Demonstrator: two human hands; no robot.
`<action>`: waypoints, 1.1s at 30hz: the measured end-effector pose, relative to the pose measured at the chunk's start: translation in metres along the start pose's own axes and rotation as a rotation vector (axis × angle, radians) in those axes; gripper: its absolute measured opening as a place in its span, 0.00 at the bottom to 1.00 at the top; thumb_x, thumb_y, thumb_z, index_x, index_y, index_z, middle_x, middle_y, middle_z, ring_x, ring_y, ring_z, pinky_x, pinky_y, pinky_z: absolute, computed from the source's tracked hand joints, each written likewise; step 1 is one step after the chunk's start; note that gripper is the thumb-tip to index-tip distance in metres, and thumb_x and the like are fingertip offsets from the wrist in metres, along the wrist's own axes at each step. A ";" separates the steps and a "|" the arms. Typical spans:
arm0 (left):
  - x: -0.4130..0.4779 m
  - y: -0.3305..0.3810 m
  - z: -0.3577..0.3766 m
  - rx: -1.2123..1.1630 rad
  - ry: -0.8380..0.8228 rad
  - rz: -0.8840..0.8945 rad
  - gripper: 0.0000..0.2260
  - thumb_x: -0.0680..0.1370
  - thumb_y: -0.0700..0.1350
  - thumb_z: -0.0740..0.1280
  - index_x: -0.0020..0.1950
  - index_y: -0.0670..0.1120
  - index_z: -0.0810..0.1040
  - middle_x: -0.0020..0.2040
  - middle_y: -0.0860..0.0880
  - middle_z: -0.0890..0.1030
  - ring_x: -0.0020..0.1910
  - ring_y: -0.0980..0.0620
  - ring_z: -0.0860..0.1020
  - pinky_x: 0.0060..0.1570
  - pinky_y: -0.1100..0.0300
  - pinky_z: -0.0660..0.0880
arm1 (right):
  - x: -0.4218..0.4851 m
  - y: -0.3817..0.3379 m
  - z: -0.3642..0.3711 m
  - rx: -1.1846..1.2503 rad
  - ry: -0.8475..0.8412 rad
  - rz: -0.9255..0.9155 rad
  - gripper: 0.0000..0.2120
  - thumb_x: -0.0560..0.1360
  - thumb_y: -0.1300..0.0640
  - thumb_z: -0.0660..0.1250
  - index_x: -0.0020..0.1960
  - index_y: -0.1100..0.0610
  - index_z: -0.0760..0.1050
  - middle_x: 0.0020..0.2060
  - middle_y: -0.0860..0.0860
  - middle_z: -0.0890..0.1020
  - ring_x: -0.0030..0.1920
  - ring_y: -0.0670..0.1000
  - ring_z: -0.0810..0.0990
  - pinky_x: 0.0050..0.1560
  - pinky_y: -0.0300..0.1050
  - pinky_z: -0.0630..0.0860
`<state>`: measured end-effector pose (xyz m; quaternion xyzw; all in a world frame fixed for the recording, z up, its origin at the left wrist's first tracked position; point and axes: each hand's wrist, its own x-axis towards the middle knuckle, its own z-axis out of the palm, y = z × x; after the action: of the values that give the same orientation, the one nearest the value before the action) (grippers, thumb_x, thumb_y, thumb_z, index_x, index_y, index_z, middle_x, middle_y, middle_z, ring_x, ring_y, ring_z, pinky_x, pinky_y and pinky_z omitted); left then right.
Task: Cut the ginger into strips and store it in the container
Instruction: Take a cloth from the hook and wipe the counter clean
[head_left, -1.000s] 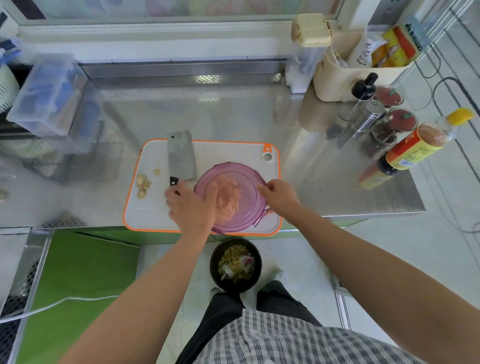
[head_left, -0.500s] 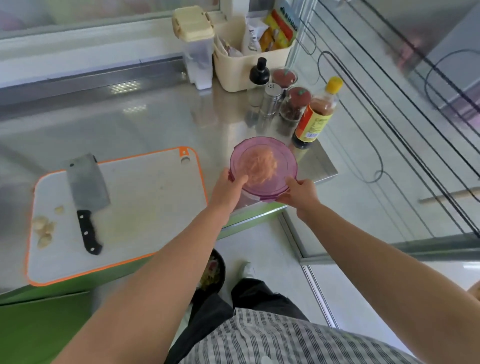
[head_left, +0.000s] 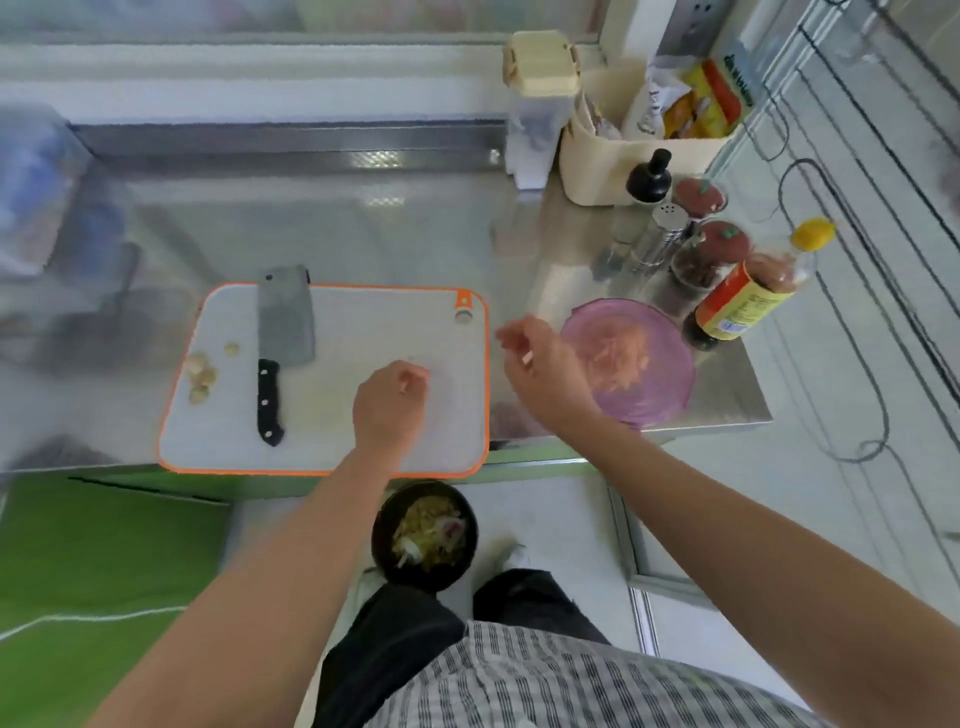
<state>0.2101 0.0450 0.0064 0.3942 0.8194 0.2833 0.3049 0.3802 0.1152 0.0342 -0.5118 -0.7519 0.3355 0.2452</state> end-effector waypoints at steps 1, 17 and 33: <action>0.000 -0.016 -0.014 0.032 0.059 -0.023 0.10 0.78 0.41 0.60 0.52 0.47 0.81 0.52 0.48 0.82 0.52 0.47 0.78 0.52 0.57 0.71 | 0.001 -0.007 0.021 -0.031 -0.170 -0.011 0.13 0.74 0.64 0.64 0.58 0.60 0.75 0.54 0.56 0.78 0.51 0.52 0.77 0.57 0.52 0.73; 0.051 -0.118 -0.105 0.429 -0.040 -0.001 0.13 0.77 0.42 0.64 0.58 0.37 0.67 0.51 0.38 0.77 0.51 0.36 0.77 0.43 0.52 0.68 | -0.024 -0.077 0.172 -0.525 -0.400 0.244 0.28 0.77 0.53 0.62 0.74 0.56 0.57 0.75 0.57 0.52 0.75 0.58 0.51 0.70 0.54 0.58; 0.054 -0.137 -0.133 0.213 0.041 -0.029 0.12 0.79 0.42 0.59 0.59 0.37 0.63 0.42 0.42 0.75 0.45 0.37 0.78 0.36 0.53 0.67 | -0.020 -0.109 0.207 -0.550 -0.472 0.194 0.34 0.75 0.52 0.65 0.76 0.54 0.52 0.76 0.58 0.44 0.76 0.59 0.46 0.71 0.56 0.57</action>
<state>0.0215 -0.0127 -0.0179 0.4064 0.8565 0.1982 0.2488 0.1740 0.0169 -0.0191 -0.5359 -0.7977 0.2515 -0.1147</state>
